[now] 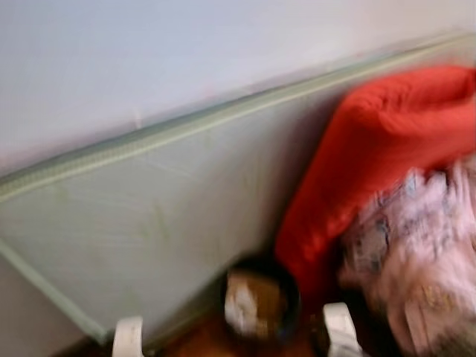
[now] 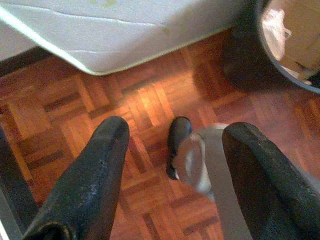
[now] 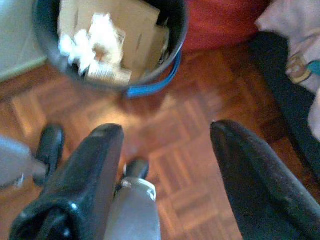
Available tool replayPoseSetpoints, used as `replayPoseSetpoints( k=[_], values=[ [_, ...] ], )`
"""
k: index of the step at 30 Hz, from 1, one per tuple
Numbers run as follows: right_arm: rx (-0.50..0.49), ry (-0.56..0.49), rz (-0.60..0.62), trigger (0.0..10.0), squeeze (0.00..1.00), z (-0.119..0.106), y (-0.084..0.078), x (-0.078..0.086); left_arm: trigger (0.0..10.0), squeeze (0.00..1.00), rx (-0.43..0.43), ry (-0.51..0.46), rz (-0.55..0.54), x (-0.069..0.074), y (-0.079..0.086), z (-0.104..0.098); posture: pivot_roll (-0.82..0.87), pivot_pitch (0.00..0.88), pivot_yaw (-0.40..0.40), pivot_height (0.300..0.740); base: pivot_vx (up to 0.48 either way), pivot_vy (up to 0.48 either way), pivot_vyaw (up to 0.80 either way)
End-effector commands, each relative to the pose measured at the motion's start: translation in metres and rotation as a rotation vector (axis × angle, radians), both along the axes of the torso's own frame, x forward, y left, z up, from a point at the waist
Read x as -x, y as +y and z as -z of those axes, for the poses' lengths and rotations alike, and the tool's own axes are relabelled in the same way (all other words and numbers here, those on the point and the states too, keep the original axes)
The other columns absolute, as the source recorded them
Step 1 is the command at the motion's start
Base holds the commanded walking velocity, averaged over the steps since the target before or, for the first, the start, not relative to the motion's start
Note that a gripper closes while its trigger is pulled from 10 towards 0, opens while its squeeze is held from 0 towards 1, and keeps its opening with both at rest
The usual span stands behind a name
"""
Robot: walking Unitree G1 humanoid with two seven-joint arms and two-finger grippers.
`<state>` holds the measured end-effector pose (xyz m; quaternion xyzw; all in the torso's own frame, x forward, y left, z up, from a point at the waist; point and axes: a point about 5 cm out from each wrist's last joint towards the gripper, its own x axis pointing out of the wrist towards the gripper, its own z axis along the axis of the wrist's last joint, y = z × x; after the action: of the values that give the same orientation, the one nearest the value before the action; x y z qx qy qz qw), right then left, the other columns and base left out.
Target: Clean up the room
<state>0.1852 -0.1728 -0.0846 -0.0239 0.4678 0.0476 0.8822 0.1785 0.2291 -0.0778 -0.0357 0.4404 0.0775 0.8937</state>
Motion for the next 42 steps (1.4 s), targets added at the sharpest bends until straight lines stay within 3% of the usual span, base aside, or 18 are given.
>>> replayPoseSetpoints(
  k=[1,37,42],
  values=[
    [0.001,-0.003,-0.002,10.0,0.0,-0.0011,0.0,-0.0023,10.0,0.0,0.0,0.001,0.012,-0.0023,-0.0017,-0.0006,0.05,0.0,-0.055,0.74,0.0,0.0,0.0],
    [0.001,-0.002,-0.004,10.0,0.0,-0.0013,0.0001,-0.0028,10.0,0.0,-0.002,-0.006,0.038,-0.004,-0.0022,-0.0015,0.05,0.0,-0.06,0.74,0.0,0.0,0.0],
    [-0.003,-0.001,0.005,10.0,0.0,-0.0011,0.0,-0.0026,10.0,0.0,-0.002,-0.005,0.038,-0.0039,-0.0022,-0.0015,0.05,0.0,-0.06,0.74,0.0,-0.283,0.0]
  ],
)
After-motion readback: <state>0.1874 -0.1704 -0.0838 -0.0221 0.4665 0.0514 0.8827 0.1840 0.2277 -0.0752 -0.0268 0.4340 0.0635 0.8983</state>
